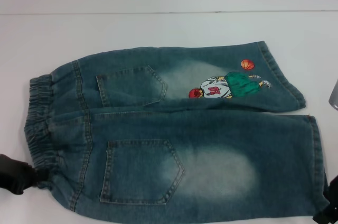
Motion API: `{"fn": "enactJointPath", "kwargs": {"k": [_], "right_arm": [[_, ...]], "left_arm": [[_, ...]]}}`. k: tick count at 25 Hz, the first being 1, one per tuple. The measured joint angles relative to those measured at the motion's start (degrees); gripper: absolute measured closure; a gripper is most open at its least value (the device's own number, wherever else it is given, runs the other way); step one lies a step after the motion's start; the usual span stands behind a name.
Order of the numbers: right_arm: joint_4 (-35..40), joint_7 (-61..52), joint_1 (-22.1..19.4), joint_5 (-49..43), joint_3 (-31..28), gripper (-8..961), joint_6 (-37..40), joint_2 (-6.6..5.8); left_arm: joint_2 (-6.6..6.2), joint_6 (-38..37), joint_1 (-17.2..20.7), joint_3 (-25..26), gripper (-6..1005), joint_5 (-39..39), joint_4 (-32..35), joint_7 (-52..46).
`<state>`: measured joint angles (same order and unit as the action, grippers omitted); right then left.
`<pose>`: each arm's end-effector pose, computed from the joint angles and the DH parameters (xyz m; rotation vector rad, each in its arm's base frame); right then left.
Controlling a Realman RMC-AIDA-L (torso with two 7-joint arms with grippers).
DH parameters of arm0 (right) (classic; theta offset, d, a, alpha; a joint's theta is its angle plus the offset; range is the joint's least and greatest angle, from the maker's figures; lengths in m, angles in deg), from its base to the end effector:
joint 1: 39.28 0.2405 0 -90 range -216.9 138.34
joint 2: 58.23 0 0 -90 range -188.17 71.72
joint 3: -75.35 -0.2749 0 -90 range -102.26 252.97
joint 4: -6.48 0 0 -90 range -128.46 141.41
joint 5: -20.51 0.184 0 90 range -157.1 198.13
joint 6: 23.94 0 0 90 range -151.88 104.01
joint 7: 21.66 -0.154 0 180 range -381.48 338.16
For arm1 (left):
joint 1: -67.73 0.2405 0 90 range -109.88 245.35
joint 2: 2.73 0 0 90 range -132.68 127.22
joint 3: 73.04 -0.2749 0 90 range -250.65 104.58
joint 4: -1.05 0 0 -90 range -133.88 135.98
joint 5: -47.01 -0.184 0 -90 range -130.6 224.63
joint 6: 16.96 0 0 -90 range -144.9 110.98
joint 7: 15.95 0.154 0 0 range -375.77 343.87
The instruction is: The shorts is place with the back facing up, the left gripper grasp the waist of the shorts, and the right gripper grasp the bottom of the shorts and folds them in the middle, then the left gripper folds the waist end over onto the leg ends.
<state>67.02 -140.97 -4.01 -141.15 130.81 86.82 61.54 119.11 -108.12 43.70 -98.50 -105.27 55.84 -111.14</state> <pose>0.2831 0.2776 0.0033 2.7396 -1.1353 0.7581 -0.3574 0.2627 0.0086 -2.5732 -1.1591 0.0299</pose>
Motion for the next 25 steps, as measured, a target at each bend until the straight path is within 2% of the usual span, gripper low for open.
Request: {"fn": "enactJointPath", "kwargs": {"k": [8, 13, 16, 21, 25], "right_arm": [[-0.25, -0.09, -0.68, -0.14, 0.42, 343, -1.84, -0.14], [-0.16, -0.17, -1.16, -0.21, 2.05, 598, -2.18, -0.03], [0.20, -0.16, -1.24, -0.12, 2.09, 807, -2.29, -0.04], [0.38, 0.57, -1.35, 0.11, 2.20, 924, -2.90, 0.06], [2.00, 2.72, -2.33, 0.96, 1.94, 921, -3.37, 0.07]], "left_arm": [[-0.35, 0.00, -0.03, 0.22, 944, 0.01, -0.12, 0.00], [-0.44, 0.01, -0.11, 0.31, 945, 0.06, -0.15, 0.00], [-0.47, 0.12, -0.13, 0.34, 945, 0.14, -0.15, 0.00], [-0.55, 0.20, -0.14, 0.43, 945, 0.28, -0.47, 0.00], [-0.62, 0.23, -0.14, 0.82, 944, 0.40, -0.73, 0.00]]}}
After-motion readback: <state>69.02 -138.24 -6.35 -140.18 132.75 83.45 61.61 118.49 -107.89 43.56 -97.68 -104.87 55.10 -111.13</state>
